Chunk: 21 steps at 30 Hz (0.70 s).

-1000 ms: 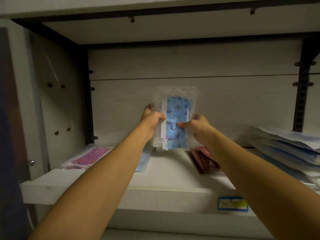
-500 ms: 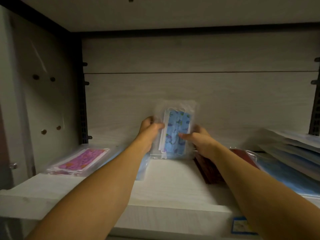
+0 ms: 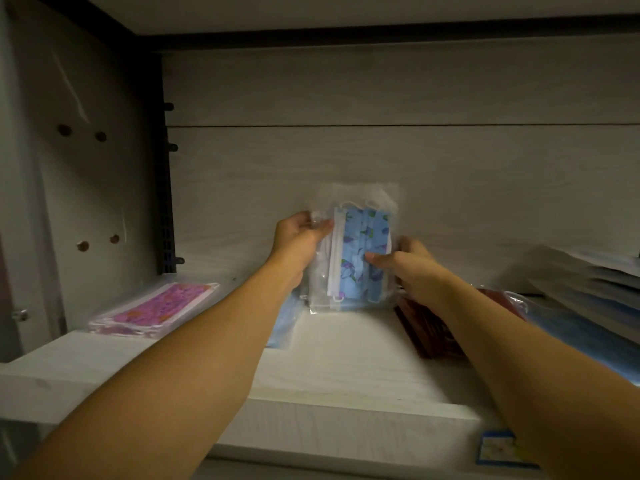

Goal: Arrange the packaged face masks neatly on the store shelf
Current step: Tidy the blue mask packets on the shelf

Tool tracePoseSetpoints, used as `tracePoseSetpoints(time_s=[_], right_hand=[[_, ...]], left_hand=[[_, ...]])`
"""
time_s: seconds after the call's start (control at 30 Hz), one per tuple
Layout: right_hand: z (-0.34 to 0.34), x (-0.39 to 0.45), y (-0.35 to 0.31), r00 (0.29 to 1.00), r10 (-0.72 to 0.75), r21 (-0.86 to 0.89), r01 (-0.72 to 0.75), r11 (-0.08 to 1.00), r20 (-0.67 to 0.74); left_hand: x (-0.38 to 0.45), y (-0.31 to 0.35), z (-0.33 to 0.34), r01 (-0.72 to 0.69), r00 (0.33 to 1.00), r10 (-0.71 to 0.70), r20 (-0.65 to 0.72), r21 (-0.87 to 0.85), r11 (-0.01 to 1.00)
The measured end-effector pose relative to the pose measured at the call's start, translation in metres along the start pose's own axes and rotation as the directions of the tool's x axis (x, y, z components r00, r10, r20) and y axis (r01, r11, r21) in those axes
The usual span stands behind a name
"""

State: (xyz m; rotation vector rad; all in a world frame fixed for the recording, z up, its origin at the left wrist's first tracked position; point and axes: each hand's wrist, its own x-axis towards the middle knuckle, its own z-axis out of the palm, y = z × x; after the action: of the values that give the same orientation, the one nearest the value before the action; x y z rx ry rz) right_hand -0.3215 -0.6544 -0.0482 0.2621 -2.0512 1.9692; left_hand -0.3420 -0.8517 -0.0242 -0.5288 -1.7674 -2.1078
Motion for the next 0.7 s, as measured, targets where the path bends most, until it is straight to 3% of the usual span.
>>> tracePoseSetpoints(time_s=[0.1,0.23,0.37,0.57,0.7], right_hand=[[0.002,-0.001,-0.003,0.998,-0.009,0.018,0.010,1.000,-0.069],[0.003,-0.003,-0.009,0.996,-0.033,0.044,0.036,0.998,-0.082],[0.001,-0.007,-0.010,0.999,0.024,0.006,-0.024,1.000,-0.031],[0.005,-0.010,-0.005,0.998,0.009,0.024,-0.007,1.000,-0.070],[0.008,-0.011,-0.007,0.994,-0.023,0.023,0.025,0.999,-0.103]], left_hand=[[-0.001,0.004,0.002,-0.039,0.999,0.038,-0.021,-0.027,0.999],[0.000,0.007,0.009,0.073,0.997,-0.072,0.013,-0.238,0.969],[0.003,-0.004,0.010,-0.014,1.000,0.012,-0.014,-0.107,0.994],[0.000,-0.005,0.011,-0.143,0.986,0.149,-0.072,0.087,0.986],[0.006,-0.005,0.010,-0.212,0.968,0.217,-0.127,0.052,0.976]])
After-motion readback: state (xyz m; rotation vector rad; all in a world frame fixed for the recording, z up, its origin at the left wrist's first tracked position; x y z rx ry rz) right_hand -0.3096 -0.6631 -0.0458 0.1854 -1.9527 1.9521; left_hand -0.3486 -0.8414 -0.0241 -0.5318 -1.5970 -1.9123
